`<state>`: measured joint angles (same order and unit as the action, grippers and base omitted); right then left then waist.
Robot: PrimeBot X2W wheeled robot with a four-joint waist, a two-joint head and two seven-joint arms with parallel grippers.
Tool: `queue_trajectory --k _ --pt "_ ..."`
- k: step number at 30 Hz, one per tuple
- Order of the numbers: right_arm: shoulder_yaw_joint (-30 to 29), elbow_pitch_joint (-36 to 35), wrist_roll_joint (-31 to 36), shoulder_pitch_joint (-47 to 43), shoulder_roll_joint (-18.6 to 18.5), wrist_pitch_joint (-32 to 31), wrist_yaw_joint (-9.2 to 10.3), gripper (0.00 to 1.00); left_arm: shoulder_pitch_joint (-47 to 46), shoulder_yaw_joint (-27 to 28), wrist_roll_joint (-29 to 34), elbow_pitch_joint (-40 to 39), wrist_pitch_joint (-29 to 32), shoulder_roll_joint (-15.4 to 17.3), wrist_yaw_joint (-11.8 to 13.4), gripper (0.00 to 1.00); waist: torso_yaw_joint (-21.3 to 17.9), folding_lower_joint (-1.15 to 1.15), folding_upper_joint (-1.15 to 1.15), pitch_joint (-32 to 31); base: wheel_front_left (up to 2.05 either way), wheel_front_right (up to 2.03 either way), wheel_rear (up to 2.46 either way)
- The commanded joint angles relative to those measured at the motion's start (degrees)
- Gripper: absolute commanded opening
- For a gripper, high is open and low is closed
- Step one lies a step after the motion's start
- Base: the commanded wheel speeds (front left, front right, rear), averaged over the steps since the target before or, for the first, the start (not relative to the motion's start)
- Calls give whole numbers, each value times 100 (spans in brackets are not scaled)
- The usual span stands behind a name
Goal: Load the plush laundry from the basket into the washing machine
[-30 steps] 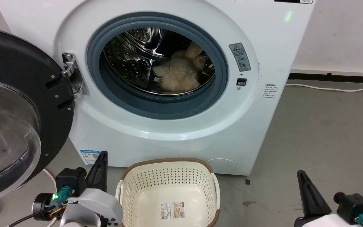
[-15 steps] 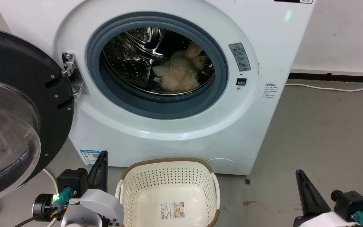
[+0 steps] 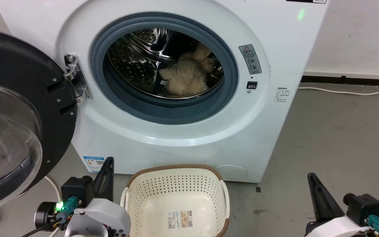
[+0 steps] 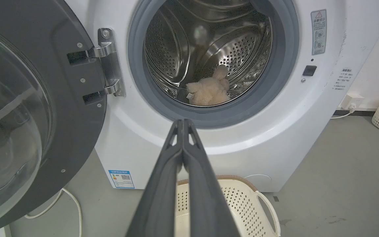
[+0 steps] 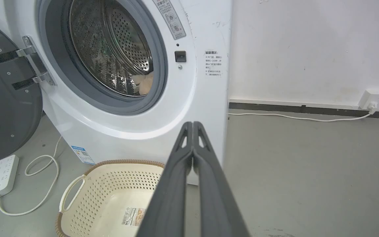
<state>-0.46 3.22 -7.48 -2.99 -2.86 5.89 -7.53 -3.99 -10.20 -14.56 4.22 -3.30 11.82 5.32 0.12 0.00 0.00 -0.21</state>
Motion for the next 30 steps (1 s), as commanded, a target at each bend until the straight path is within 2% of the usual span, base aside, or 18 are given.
queue_trajectory --k 1,30 --pt "13 -44 76 77 -1 -35 2 0 99 68 107 -45 28 -51 -33 0 0 0 0 1 0 0 0" --pt "31 -195 440 197 -1 -335 3 0 262 583 838 -249 191 -507 -303 0 -7 0 0 12 0 0 0"
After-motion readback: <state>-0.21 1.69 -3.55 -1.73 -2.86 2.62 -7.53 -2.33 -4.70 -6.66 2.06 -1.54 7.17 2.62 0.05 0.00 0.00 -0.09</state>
